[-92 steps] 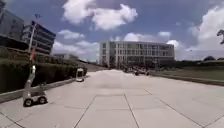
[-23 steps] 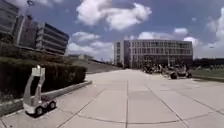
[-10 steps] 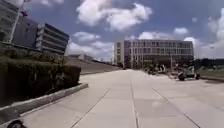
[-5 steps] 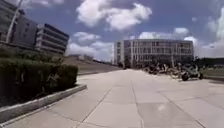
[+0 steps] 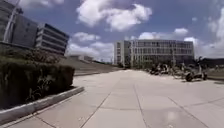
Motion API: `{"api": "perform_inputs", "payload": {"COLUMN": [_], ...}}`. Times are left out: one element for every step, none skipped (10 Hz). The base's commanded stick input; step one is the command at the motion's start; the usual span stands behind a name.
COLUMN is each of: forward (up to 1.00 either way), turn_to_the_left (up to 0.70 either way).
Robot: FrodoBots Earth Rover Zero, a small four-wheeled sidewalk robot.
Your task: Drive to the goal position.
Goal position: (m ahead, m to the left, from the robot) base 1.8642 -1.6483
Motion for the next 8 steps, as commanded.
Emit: {"api": "perform_inputs", "payload": {"forward": [0.5,0.5,0.5,0.5,0.5,0.5,0.5,0.5], "turn_to_the_left": [0.0,0.0,0.0,0.0,0.0,0.0,0.0,0.0]}}
